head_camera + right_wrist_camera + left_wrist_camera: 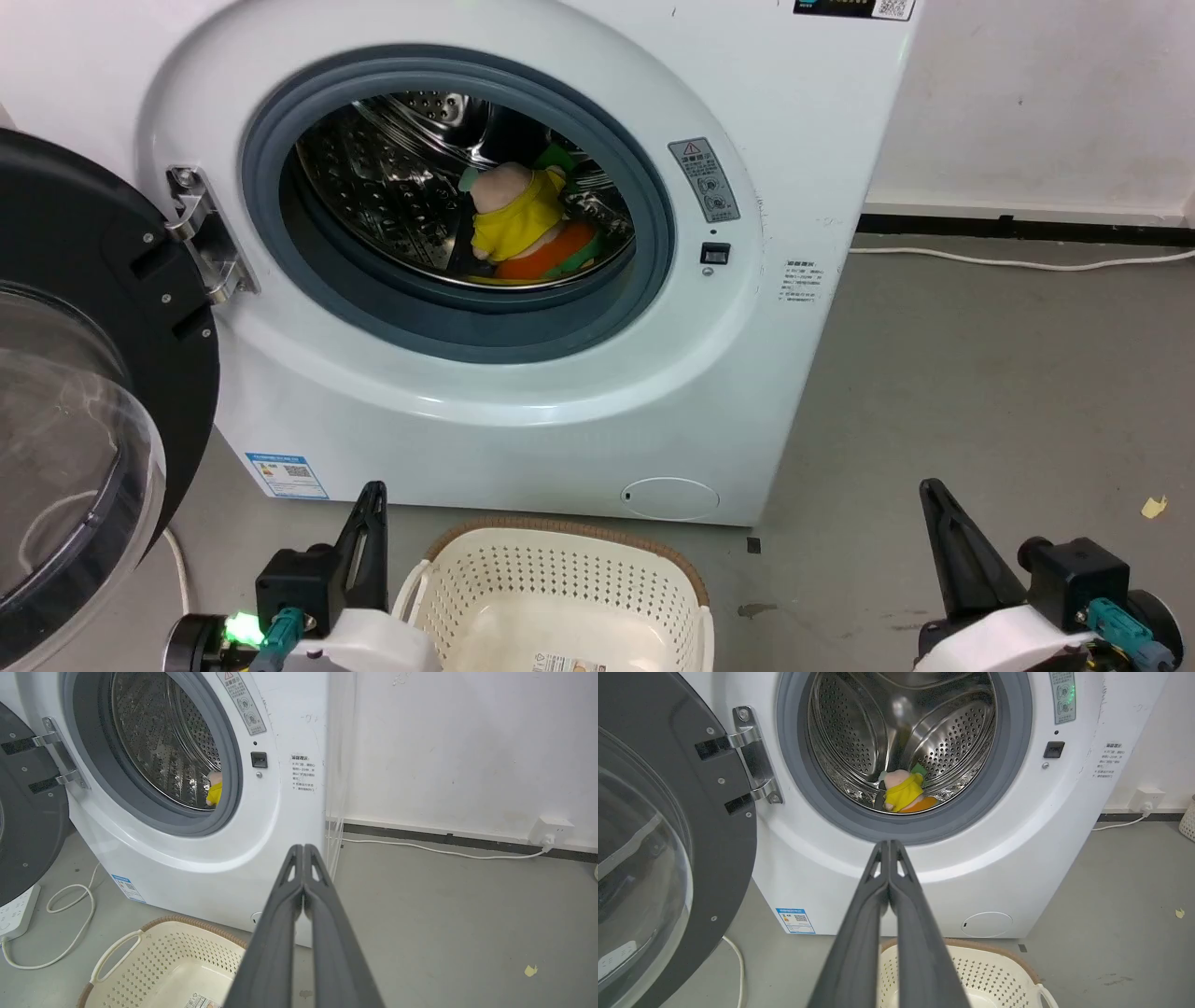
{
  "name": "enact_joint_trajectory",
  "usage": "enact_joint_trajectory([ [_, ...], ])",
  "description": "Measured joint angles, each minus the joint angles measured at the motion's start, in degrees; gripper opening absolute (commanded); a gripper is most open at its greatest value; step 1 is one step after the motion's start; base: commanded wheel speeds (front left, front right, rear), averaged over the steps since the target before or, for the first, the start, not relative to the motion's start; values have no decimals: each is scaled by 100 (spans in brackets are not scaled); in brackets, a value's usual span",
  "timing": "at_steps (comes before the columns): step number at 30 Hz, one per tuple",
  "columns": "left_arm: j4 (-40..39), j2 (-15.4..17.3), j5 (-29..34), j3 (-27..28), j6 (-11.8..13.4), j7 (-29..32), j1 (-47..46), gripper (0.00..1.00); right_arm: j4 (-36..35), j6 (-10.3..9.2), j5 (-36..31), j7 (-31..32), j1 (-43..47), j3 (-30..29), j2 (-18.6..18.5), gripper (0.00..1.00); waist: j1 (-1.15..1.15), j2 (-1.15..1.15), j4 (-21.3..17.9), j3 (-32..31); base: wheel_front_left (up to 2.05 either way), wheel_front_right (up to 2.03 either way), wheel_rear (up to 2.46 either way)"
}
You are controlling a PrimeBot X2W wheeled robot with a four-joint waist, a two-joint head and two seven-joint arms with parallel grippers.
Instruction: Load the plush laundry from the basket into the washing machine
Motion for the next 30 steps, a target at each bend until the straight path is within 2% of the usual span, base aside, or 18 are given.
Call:
enact_joint_trajectory([
  [30,-129,-80,148,219,-124,352,-74,0,-63,0,-359,357,-154,-43,0,0,0,0,52,-30,0,0,0],
])
